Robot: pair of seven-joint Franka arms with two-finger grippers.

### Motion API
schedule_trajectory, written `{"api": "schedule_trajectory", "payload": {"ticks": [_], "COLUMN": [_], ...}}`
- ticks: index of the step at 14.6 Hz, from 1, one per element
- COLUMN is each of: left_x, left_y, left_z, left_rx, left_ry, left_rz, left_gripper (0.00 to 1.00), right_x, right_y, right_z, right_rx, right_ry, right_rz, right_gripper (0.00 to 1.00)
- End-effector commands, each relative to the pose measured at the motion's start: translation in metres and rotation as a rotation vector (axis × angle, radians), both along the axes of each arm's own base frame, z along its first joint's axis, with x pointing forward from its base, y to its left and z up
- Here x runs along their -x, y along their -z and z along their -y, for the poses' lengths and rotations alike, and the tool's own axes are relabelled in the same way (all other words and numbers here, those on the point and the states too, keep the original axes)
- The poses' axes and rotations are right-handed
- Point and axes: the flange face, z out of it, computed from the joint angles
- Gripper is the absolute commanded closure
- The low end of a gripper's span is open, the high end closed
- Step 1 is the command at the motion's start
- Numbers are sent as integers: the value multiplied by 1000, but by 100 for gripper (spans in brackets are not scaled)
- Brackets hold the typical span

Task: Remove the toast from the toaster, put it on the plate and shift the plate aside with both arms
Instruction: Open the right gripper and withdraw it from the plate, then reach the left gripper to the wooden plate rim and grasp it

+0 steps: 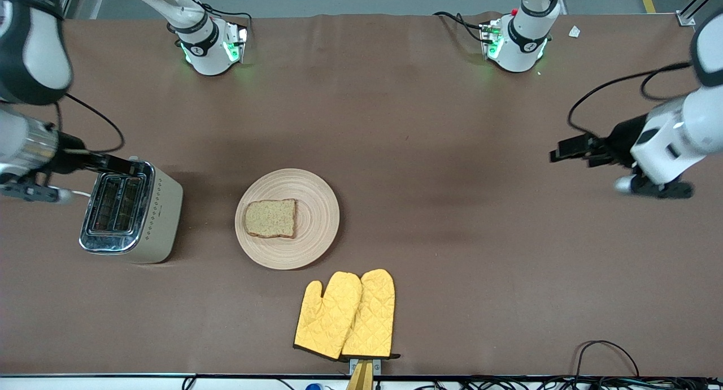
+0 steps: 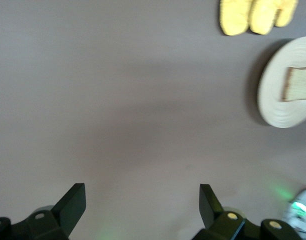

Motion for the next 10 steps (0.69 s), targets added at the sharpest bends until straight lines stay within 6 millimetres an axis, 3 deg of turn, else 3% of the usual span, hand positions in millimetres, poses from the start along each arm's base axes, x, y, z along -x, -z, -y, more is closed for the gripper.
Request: {"api": "schedule_trajectory", "payload": {"ticks": [1, 5, 8, 10], "left_x": [-28, -45, -35, -17], "left_y": [72, 200, 266, 307], "left_z": [49, 145, 215, 267], "left_rx": [99, 300, 409, 452], "left_ry": [1, -102, -203, -266], "left_rz": [-52, -140, -139, -137], "left_gripper": [0, 0, 0, 0], "right_x": [2, 5, 8, 7], "right_y": [-44, -98, -114, -116], "right_z": [31, 28, 13, 9], "right_rx": [18, 87, 148, 155], "right_ry": [-61, -92, -127, -136], "right_rz": [32, 87, 118, 126], "right_gripper": [0, 0, 0, 0]}}
